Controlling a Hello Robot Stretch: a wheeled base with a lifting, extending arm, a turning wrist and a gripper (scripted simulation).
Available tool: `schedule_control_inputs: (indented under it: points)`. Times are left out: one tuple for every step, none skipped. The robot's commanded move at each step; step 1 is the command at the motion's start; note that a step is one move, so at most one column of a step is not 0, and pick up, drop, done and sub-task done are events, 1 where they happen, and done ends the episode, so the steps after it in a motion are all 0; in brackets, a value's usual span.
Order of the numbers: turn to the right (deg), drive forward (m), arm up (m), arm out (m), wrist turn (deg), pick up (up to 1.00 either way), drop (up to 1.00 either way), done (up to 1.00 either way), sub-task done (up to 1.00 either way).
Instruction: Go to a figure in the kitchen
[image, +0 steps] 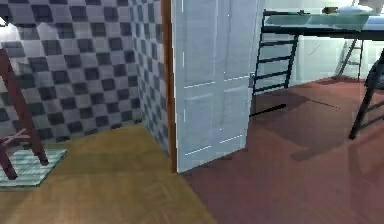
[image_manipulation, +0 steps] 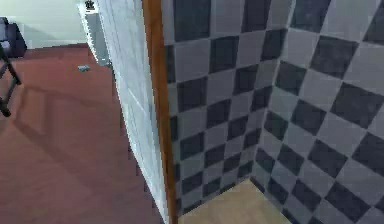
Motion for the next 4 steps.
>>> schedule_control_inputs:
  points:
    - [-45.0,0.0,0.0,0.0,0.0,0.0,0.0,0.0,0.0]
    - [-39.0,0.0,0.0,0.0,0.0,0.0,0.0,0.0,0.0]
    - [0.0,1.0,0.0,0.0,0.0,0.0,0.0,0.0,0.0]
    - [0.0,1.0,0.0,0.0,0.0,0.0,0.0,0.0,0.0]
